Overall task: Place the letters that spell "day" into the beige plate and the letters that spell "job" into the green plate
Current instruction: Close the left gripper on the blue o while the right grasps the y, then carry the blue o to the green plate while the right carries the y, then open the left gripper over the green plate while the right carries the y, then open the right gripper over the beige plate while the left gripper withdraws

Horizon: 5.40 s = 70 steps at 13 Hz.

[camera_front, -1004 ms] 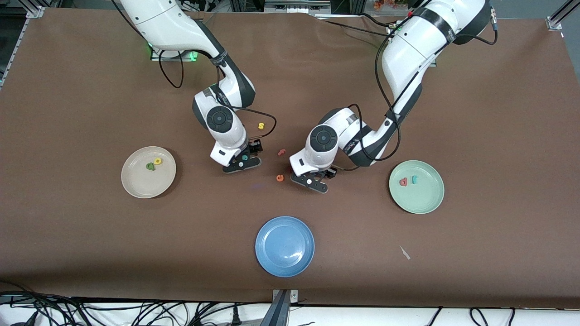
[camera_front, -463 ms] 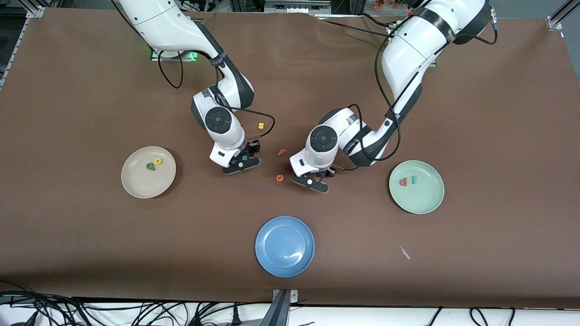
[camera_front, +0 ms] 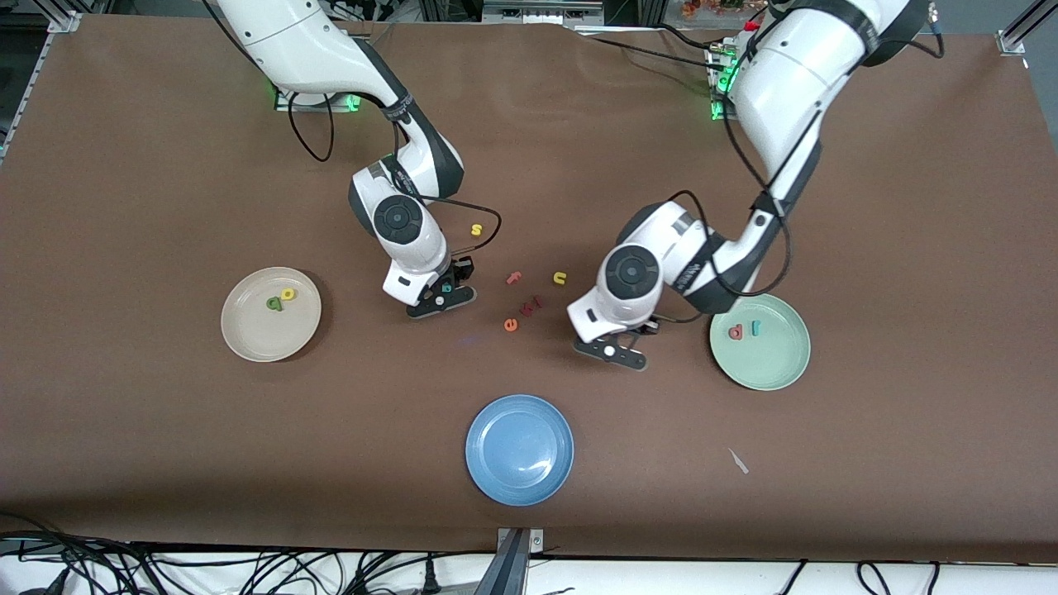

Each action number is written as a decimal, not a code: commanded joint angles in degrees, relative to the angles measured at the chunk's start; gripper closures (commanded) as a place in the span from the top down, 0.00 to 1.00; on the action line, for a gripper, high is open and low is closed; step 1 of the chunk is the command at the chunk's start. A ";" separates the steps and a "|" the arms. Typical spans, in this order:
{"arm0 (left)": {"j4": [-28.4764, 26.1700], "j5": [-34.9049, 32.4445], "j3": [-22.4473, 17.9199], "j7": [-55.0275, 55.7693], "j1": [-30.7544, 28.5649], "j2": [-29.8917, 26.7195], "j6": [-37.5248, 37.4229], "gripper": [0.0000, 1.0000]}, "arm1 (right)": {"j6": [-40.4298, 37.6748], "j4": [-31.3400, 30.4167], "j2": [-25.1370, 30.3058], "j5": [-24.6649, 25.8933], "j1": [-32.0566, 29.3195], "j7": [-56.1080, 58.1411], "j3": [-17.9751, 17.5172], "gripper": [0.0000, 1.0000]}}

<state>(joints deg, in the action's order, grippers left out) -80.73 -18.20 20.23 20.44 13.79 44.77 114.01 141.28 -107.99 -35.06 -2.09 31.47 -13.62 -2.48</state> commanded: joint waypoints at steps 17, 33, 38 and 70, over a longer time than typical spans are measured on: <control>-4.25 -3.50 -1.06 -38.37 -22.66 0.66 -0.20 0.04 | 0.40 0.14 0.25 0.51 -0.53 1.14 -0.07 0.10; -2.78 -2.10 8.59 -37.67 -23.19 -10.75 -14.84 1.00 | -18.85 3.14 6.31 -0.28 -3.52 28.98 13.19 0.10; -0.22 4.39 8.95 -37.76 -25.04 -19.09 -20.91 1.00 | -18.06 0.76 6.76 -0.37 -3.52 37.86 18.46 0.10; -16.83 18.03 -15.75 -19.21 -12.90 -45.92 -19.08 1.00 | -44.13 22.01 4.21 -5.38 -8.44 15.11 13.90 1.00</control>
<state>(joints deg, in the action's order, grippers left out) -96.06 -0.96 3.96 1.38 1.93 0.55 95.74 102.78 -89.72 -31.67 -6.80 23.16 3.18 11.33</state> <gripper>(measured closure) 0.000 0.000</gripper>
